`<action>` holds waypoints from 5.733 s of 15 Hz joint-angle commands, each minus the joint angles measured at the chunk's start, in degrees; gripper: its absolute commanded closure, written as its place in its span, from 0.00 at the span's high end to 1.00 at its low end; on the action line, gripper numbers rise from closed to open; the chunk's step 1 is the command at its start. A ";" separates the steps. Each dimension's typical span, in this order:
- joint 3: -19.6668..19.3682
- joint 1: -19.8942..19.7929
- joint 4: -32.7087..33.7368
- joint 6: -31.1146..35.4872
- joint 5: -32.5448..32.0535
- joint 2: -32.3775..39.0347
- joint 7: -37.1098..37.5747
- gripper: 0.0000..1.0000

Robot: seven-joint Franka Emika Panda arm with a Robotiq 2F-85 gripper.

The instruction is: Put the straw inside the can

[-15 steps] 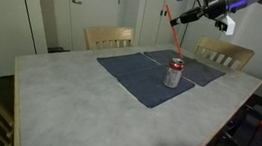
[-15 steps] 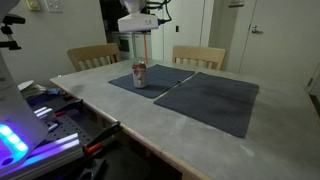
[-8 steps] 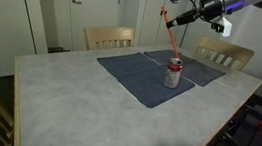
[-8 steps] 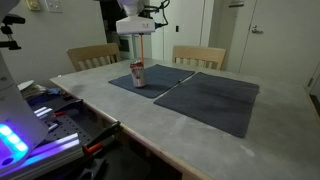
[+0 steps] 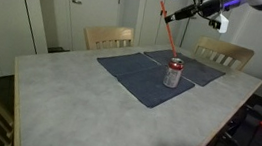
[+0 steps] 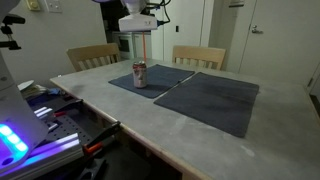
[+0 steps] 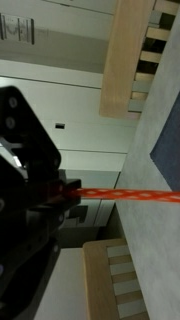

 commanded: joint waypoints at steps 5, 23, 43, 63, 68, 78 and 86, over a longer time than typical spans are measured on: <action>-4.14 2.94 -0.31 0.00 -9.99 2.58 11.05 0.02; 3.85 -1.76 -0.01 -4.74 -5.03 12.82 14.03 0.02; 8.97 -9.84 -0.28 -12.86 -3.51 14.68 14.60 0.02; 4.21 -5.51 -0.34 -13.00 -3.89 10.51 14.52 0.02; 2.38 -4.62 -0.35 -12.30 -3.97 9.21 14.43 0.02; -0.76 -3.07 -0.34 -11.32 -3.88 7.37 13.96 0.02; -2.34 -2.73 -0.33 -11.34 -4.39 6.63 14.07 0.02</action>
